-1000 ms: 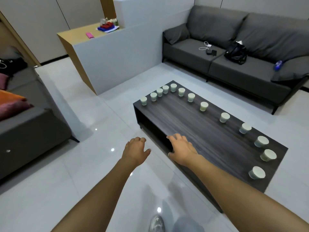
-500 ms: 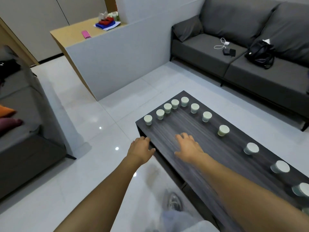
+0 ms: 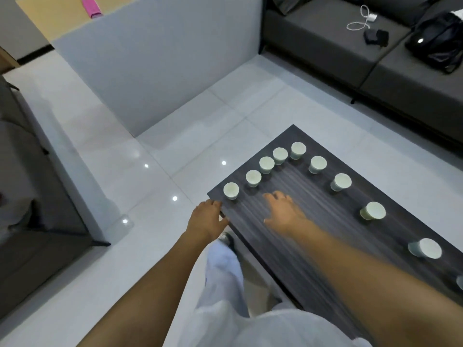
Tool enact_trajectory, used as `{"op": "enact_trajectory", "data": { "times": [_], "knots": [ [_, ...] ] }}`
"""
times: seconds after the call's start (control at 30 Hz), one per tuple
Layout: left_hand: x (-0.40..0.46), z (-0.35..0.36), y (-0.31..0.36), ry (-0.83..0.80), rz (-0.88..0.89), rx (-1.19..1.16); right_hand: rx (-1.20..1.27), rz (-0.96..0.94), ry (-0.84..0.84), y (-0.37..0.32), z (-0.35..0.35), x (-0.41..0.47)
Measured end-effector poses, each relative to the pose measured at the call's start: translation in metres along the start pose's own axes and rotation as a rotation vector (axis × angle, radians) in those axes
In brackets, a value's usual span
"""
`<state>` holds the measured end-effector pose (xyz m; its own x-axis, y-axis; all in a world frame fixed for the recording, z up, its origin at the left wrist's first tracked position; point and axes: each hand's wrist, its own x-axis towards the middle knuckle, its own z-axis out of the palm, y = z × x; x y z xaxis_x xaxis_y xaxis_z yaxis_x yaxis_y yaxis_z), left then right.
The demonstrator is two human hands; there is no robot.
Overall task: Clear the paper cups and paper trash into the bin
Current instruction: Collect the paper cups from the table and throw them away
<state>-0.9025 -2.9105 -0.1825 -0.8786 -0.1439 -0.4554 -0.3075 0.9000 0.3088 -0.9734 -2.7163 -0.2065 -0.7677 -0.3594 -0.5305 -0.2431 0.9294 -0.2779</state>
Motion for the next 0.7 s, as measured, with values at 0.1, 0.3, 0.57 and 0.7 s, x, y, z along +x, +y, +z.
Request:
{"op": "enact_trajectory", "data": {
  "times": [0.1, 0.3, 0.57, 0.7],
  "knots": [
    [0.068, -0.011, -0.026, -0.074, 0.030, 0.034, 0.053, 0.060, -0.017, -0.017, -0.004, 0.060],
    [0.178, -0.011, -0.052, -0.183, 0.083, 0.037, 0.132, 0.124, -0.050, -0.032, 0.006, 0.149],
    [0.273, 0.066, -0.058, -0.179, 0.238, 0.042, 0.110, 0.202, -0.004, 0.001, 0.051, 0.249],
    [0.295, 0.113, -0.062, -0.251, 0.245, 0.139, 0.095, 0.174, 0.024, 0.015, 0.073, 0.293]
  ]
}}
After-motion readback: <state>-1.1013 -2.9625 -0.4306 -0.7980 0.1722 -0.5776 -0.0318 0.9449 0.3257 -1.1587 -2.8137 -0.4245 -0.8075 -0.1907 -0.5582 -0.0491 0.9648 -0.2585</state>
